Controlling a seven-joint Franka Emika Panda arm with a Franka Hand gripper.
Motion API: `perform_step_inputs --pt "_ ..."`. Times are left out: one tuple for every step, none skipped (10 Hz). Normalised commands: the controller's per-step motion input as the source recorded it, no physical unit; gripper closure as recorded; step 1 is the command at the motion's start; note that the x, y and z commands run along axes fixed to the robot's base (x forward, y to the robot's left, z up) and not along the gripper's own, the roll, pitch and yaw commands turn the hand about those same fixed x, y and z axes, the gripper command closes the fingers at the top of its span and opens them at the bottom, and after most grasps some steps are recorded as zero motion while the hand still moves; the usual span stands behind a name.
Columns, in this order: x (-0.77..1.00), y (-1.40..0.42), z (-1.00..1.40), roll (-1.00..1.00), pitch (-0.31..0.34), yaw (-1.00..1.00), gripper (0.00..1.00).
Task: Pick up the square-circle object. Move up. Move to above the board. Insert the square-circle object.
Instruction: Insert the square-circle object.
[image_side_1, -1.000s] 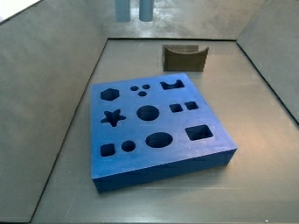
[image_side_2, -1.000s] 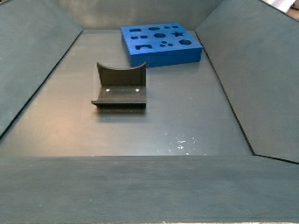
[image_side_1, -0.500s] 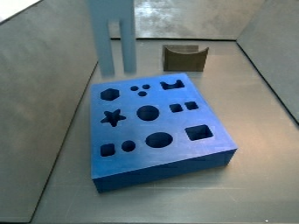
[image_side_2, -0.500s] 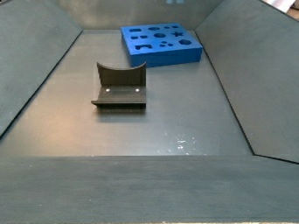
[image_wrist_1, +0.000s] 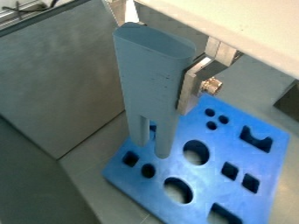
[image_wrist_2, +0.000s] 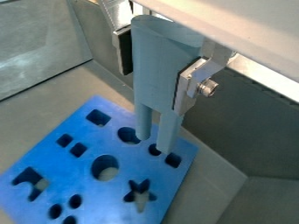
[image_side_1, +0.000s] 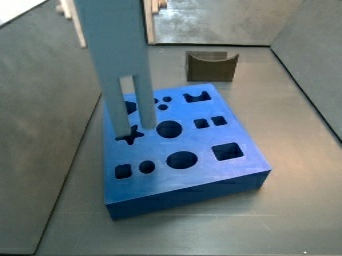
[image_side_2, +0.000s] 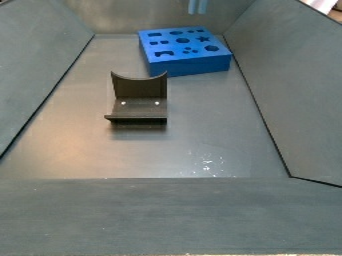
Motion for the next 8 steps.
perform_step_inputs --pt "0.0 -0.09 0.0 0.04 0.0 0.04 1.0" --pt "0.0 -0.03 -0.02 0.0 -0.001 0.0 1.0" --pt "0.01 -0.21 -0.31 0.18 -0.046 0.01 1.0" --pt "0.1 -0.35 -0.31 0.36 -0.017 0.07 1.0" --pt "0.17 -0.33 -0.26 0.21 -0.017 0.07 1.0" --pt "0.02 0.0 0.0 0.0 0.0 0.0 1.0" --pt "0.55 -0.09 -0.27 0.11 0.0 -0.04 1.0" --pt "0.83 -0.02 -0.35 0.11 0.0 -0.16 1.0"
